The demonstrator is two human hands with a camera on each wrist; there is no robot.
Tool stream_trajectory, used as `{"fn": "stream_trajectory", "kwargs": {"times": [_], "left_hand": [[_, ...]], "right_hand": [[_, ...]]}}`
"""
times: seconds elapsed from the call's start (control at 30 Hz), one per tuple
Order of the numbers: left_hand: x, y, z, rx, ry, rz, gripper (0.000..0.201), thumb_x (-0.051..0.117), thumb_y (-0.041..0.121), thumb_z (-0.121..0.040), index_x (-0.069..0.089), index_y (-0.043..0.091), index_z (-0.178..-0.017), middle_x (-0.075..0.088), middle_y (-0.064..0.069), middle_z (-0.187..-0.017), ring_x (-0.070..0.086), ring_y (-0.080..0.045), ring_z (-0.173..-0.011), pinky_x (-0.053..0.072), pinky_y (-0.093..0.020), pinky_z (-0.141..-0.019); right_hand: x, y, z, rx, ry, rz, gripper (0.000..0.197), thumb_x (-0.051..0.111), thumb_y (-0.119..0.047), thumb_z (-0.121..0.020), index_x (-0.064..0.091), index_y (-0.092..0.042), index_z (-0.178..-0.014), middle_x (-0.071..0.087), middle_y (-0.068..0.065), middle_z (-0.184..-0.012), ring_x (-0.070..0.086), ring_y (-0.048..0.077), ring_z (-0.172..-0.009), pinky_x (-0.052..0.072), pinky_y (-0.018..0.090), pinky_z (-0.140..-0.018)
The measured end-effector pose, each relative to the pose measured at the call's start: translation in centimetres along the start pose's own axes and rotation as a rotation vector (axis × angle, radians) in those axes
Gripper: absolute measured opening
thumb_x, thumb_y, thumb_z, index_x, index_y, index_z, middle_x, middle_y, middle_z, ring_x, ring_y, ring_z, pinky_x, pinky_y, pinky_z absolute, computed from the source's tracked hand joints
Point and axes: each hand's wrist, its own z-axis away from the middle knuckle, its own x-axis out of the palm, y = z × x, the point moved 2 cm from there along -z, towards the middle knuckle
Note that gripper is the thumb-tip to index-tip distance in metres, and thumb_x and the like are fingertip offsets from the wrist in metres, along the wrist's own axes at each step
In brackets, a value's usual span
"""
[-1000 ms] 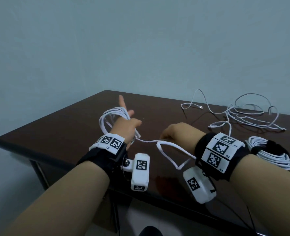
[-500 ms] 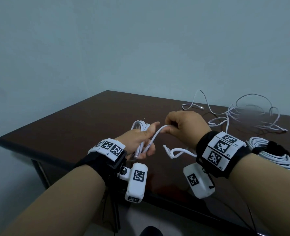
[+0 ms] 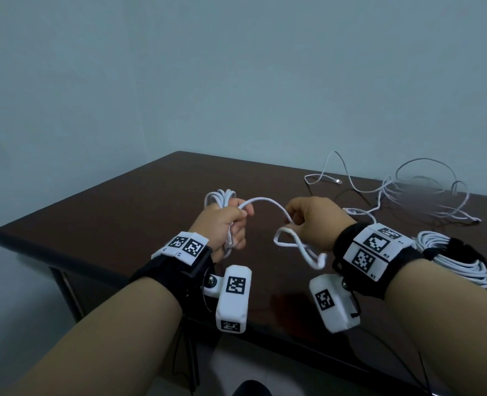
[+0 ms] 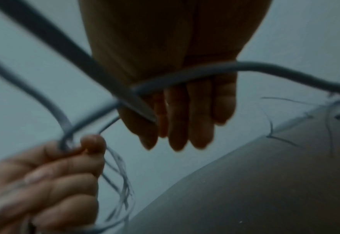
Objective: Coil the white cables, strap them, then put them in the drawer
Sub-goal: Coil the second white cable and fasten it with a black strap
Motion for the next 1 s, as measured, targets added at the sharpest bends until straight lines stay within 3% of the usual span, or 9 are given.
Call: {"fn": "stream_trajectory", "kwargs": {"times": [0.13,0.23,0.33,0.4,0.5,0.6,0.7,0.83,1.0], "left_hand": [[-0.7,0.1,-0.6,0.012,0.130,0.172,0.026,0.032,0.000,-0.091,0.049,0.009,-0.073,0.031,0.003,-0.037,0.026,-0.009,-0.027,0.021,-0.019,-0.039],[-0.8,0.2,-0.8,-0.001,0.117,0.295,0.025,0.032,0.003,-0.092,0.049,0.010,-0.074,0.035,0.004,-0.039,0.029,-0.009,-0.027,0.024,-0.017,-0.038],[-0.1,0.3,-0.3,-0.052,-0.094,0.472,0.016,0.041,0.007,-0.085,0.054,0.010,-0.076,0.037,0.004,-0.038,0.034,-0.008,-0.025,0.029,-0.014,-0.037],[0.8,0.6,0.6,-0.102,-0.377,0.529,0.010,0.059,0.011,-0.075,0.062,0.007,-0.083,0.042,0.003,-0.040,0.040,-0.008,-0.027,0.030,-0.015,-0.039],[2.1,0.8,1.6,-0.197,-0.716,0.463,0.043,0.060,0.009,-0.075,0.059,0.007,-0.118,0.048,0.003,-0.048,0.046,-0.007,-0.034,0.023,-0.023,-0.043],[2.7,1.2,1.7,-0.202,-0.780,0.465,0.068,0.053,0.005,-0.078,0.037,0.019,-0.143,0.052,-0.001,-0.056,0.049,-0.007,-0.038,0.025,-0.026,-0.045],[2.3,1.7,1.0,-0.112,-0.734,0.564,0.082,0.058,0.003,-0.075,0.027,0.029,-0.147,0.064,-0.014,-0.087,0.055,-0.010,-0.043,0.037,-0.023,-0.046],[2.0,2.9,0.8,0.006,-0.483,0.648,0.102,0.071,-0.001,-0.057,0.033,0.044,-0.141,0.058,-0.026,-0.123,0.068,-0.025,-0.064,0.052,-0.024,-0.047],[1.3,4.8,0.5,0.183,-0.013,0.775,0.074,0.029,-0.004,-0.086,0.033,0.044,-0.141,0.043,-0.022,-0.134,0.068,-0.039,-0.092,0.059,-0.034,-0.058]], "right_hand": [[0.0,0.9,-0.2,0.098,-0.120,-0.080,0.024,0.069,-0.040,-0.079,0.061,-0.021,-0.066,0.056,-0.006,-0.060,0.051,0.007,-0.056,0.039,0.020,-0.052],[-0.3,0.9,-0.4,0.077,0.002,-0.028,0.027,0.062,-0.041,-0.084,0.062,-0.015,-0.076,0.059,-0.002,-0.067,0.055,0.015,-0.066,0.040,0.025,-0.059],[-0.2,1.1,-0.7,0.106,0.195,0.059,0.028,0.056,-0.041,-0.088,0.058,-0.013,-0.083,0.060,0.003,-0.074,0.057,0.024,-0.076,0.042,0.030,-0.066],[-0.1,1.4,-0.8,0.145,0.260,0.063,0.028,0.053,-0.042,-0.090,0.058,-0.014,-0.088,0.061,0.004,-0.076,0.057,0.027,-0.078,0.044,0.031,-0.068],[0.4,1.3,-0.8,0.116,0.248,0.097,0.028,0.053,-0.043,-0.089,0.059,-0.015,-0.089,0.065,0.006,-0.079,0.060,0.029,-0.080,0.045,0.032,-0.068],[1.1,1.0,-0.6,0.058,0.187,0.088,0.031,0.052,-0.044,-0.089,0.058,-0.015,-0.081,0.060,0.004,-0.071,0.058,0.026,-0.075,0.041,0.030,-0.062],[1.3,0.8,-0.3,-0.014,0.130,0.043,0.041,0.043,-0.049,-0.092,0.058,-0.014,-0.076,0.055,0.001,-0.064,0.052,0.022,-0.067,0.037,0.029,-0.060],[1.3,0.8,0.3,-0.083,0.110,-0.113,0.045,0.035,-0.046,-0.094,0.064,-0.013,-0.091,0.064,0.005,-0.075,0.057,0.024,-0.071,0.043,0.033,-0.066],[1.1,1.2,0.8,-0.076,0.072,-0.046,0.036,0.039,-0.040,-0.096,0.065,-0.016,-0.093,0.062,0.005,-0.075,0.056,0.022,-0.076,0.041,0.031,-0.069]]}}
